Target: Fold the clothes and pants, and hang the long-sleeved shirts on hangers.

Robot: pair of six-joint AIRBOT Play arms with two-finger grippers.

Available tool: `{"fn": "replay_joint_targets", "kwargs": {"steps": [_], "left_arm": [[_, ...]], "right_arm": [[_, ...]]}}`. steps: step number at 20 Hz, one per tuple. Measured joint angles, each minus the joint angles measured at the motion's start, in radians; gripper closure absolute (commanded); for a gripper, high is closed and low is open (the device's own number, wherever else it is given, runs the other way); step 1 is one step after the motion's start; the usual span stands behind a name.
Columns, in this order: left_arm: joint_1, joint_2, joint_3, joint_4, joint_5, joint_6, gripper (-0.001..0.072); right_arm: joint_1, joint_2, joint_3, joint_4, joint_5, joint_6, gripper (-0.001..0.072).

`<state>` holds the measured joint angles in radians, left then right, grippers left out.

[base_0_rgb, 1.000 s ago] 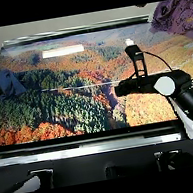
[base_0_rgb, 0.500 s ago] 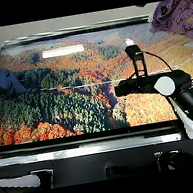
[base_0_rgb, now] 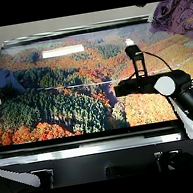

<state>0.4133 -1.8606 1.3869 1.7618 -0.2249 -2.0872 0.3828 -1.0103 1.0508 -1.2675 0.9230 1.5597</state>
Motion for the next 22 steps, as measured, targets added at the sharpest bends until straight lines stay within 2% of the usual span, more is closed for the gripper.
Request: {"fn": "replay_joint_targets", "kwargs": {"steps": [1,2,8,13,18,20,22], "left_arm": [[-0.003,-0.011,0.014,-0.002,-0.002,0.000,0.0661],[-0.006,-0.018,0.029,-0.003,-0.014,0.000,0.0687],[-0.022,0.033,0.069,-0.010,-0.267,0.000,0.0690],[-0.092,0.235,0.074,-0.027,-0.466,0.009,0.0689],[-0.299,0.530,0.076,-0.233,-0.557,0.085,0.0689],[-0.414,0.621,0.076,-0.327,-0.571,0.096,0.0689],[-0.541,0.674,0.076,-0.406,-0.578,0.103,0.0688]], "right_arm": [[0.000,0.000,0.000,0.001,0.004,0.000,0.0678],[0.000,0.000,0.000,0.002,0.012,0.000,0.0678],[0.000,0.000,0.000,0.002,0.037,0.008,0.0678],[0.000,0.001,0.000,0.000,0.044,0.063,0.0679],[0.000,0.032,0.000,-0.035,0.053,0.111,0.0678],[0.000,0.066,0.001,-0.101,0.071,0.146,0.0675],[0.000,0.116,0.001,-0.200,0.111,0.193,0.0637]]}}
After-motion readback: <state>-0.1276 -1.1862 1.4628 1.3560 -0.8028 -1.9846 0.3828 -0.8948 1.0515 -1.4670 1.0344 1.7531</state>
